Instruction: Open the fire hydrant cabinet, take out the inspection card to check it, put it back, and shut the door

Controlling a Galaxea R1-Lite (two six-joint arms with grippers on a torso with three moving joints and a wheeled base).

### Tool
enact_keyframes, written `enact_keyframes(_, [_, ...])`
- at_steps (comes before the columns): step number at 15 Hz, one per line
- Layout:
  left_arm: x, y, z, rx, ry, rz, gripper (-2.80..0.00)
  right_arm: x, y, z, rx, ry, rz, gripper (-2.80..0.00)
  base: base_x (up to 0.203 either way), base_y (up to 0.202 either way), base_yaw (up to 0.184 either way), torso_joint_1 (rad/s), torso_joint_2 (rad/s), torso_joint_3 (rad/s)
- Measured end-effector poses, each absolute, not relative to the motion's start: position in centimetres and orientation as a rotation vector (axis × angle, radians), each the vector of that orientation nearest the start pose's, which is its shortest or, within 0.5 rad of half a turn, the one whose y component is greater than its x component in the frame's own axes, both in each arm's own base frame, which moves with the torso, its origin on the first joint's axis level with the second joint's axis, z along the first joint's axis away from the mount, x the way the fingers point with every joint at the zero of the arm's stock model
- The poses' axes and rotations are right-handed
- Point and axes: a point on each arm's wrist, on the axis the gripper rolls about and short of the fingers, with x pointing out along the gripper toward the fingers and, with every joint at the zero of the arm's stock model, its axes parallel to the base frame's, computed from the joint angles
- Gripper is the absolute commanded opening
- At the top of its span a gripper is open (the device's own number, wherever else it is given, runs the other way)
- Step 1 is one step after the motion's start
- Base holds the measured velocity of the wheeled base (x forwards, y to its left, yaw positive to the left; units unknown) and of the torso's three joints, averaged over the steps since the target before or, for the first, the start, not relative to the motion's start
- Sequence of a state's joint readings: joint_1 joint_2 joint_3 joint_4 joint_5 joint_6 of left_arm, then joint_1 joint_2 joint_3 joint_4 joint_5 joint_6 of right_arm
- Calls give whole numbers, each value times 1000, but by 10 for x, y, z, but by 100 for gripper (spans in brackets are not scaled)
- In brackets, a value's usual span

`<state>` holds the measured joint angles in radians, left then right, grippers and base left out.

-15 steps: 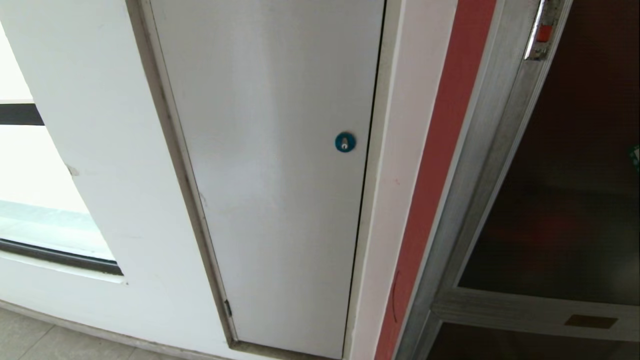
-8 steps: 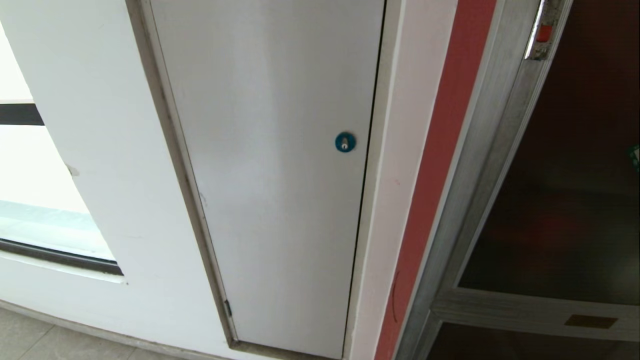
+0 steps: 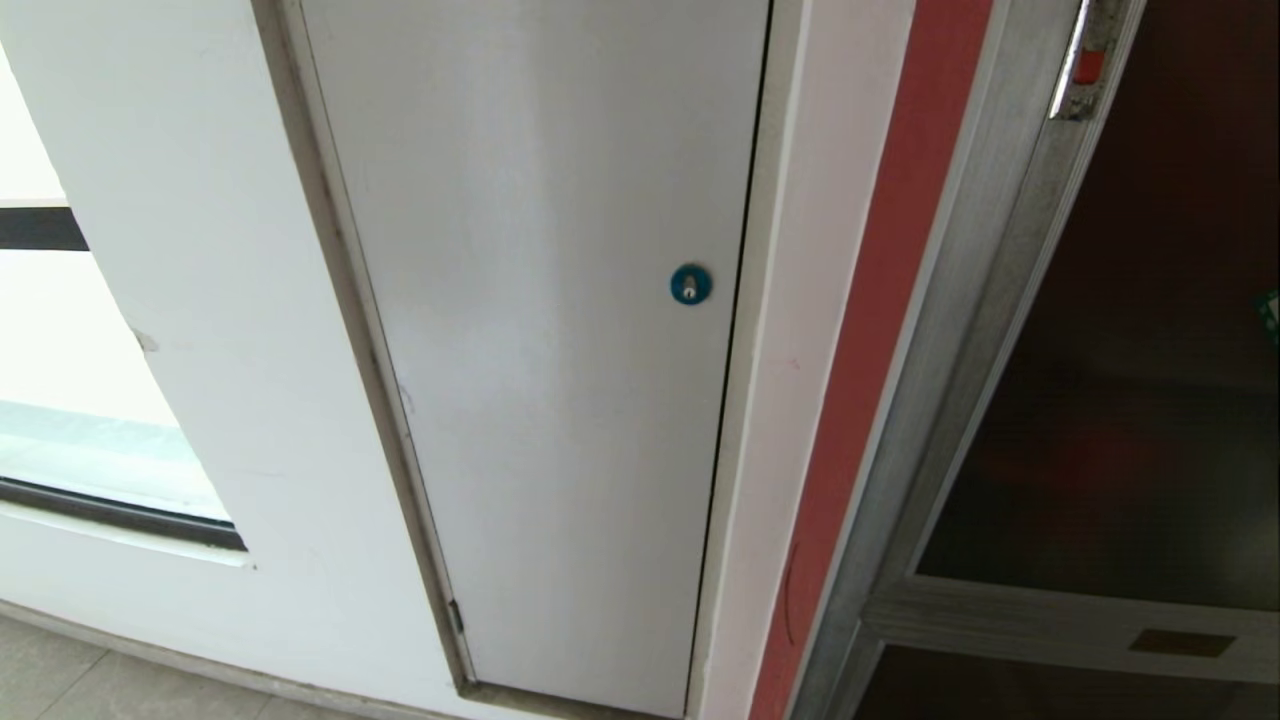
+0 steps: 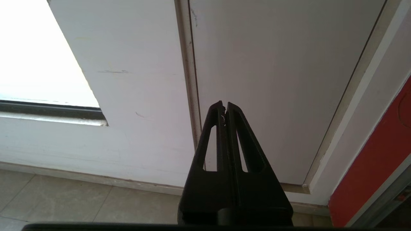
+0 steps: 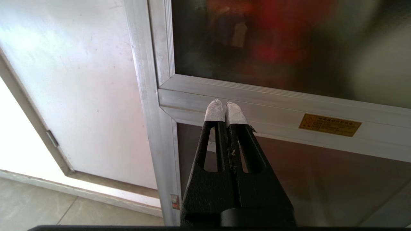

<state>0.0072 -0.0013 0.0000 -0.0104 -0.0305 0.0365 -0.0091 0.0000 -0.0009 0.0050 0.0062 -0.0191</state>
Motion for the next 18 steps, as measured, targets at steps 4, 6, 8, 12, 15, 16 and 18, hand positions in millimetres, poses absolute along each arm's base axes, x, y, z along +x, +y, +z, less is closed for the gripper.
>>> enact_keyframes(4, [-23, -1, 77, 37, -12, -23, -280, -23, 0, 75, -19, 5, -3, -280, 0, 0, 0, 0, 0, 0])
enact_keyframes(6, [-23, -1, 77, 37, -12, -23, -280, -23, 0, 75, -19, 5, -3, -280, 0, 0, 0, 0, 0, 0])
enact_keyframes(8, [-23, -1, 77, 37, -12, -23, -280, -23, 0, 75, -18, 5, -3, -280, 0, 0, 0, 0, 0, 0])
enact_keyframes(12, [-23, -1, 76, 37, -12, -23, -280, -23, 0, 75, -18, 4, -3, -280, 0, 0, 0, 0, 0, 0])
enact_keyframes(15, [-23, -1, 76, 37, -12, -23, -280, -23, 0, 75, -18, 5, -3, -280, 0, 0, 0, 0, 0, 0])
enact_keyframes(16, [-23, -1, 77, 37, -12, -23, -280, -23, 0, 75, -16, 4, -3, -280, 0, 0, 0, 0, 0, 0])
enact_keyframes(18, [-23, -1, 77, 36, -12, -23, -280, -23, 0, 75, -5, 3, -5, -280, 0, 0, 0, 0, 0, 0])
